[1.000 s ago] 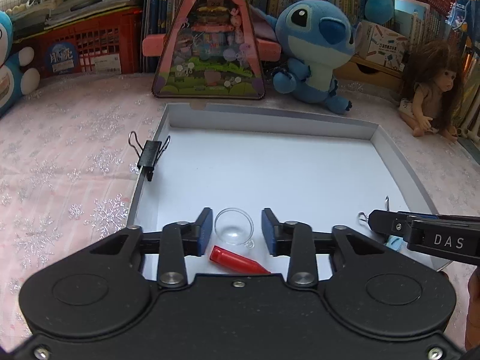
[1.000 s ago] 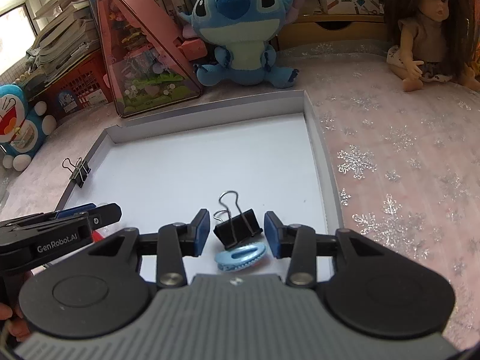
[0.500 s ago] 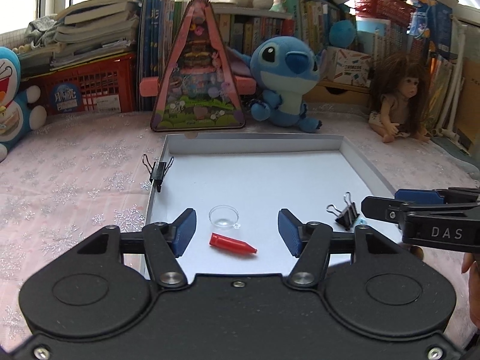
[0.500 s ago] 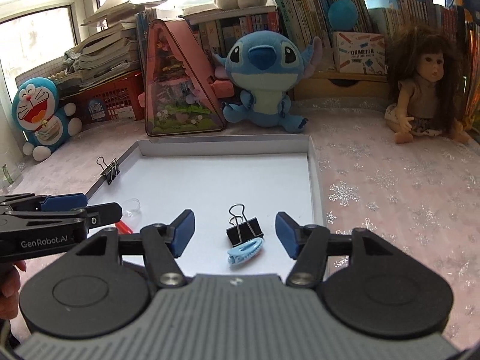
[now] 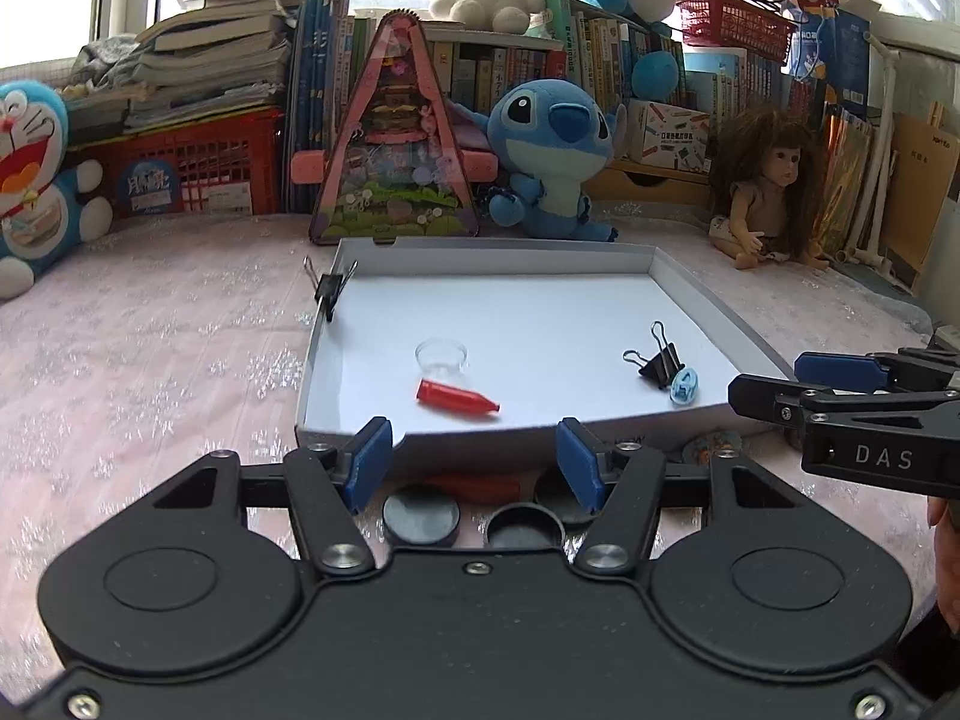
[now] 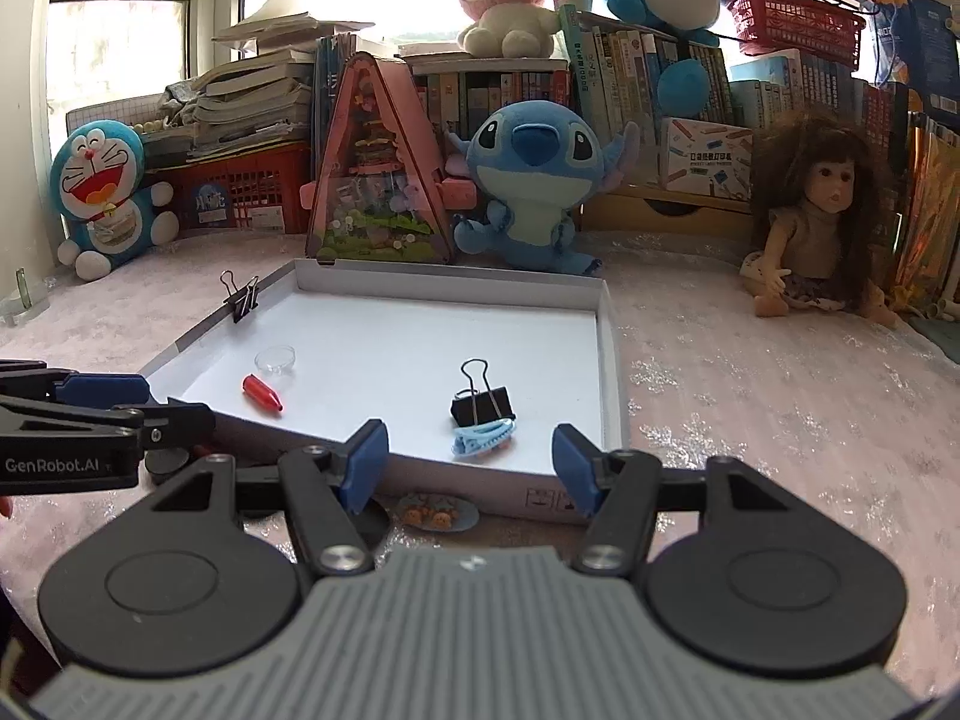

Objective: Organize rigid objects
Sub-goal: 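Grasp a black round cap with the left gripper while the right grasps the decorated badge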

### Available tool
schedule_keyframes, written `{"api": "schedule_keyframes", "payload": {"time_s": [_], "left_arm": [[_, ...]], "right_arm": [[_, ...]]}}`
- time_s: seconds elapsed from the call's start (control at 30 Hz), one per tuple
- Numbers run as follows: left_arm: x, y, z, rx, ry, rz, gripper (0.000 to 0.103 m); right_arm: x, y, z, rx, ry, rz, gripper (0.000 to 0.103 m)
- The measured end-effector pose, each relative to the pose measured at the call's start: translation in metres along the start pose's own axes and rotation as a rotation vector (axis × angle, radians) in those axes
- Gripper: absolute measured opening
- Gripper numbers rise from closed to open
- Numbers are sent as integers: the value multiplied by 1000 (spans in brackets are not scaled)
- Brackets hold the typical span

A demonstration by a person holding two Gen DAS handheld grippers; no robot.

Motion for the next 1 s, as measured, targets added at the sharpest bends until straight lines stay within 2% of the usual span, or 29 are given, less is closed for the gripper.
{"api": "schedule_keyframes", "payload": {"time_s": [0.23, 0.47, 0.7, 0.8, 1.0], "left_arm": [[2, -15, 16, 2, 54, 16, 54], [1, -30, 20, -8, 72, 41, 51], [-5, -41, 14, -36, 77, 80, 51], [-6, -43, 10, -55, 83, 70, 51], [-11, -41, 11, -25, 87, 67, 52]], "right_arm": [[7, -10, -6, 51, -115, -88, 72], [0, -24, -6, 42, -121, -40, 61], [-9, -33, 5, 75, -113, 9, 61], [-13, -36, 9, 72, -107, 21, 62], [-17, -37, 18, 68, -88, 25, 63]]}}
Point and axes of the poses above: each gripper's, at about its wrist camera, not at the fingertips, and x roughly against the way its jaws point, z to its left, y to its top, the point moved 8 cm from there along -x, roughly the way its jaws point, and after that the axes turned 7 degrees about -x, right-handed, at the moved point
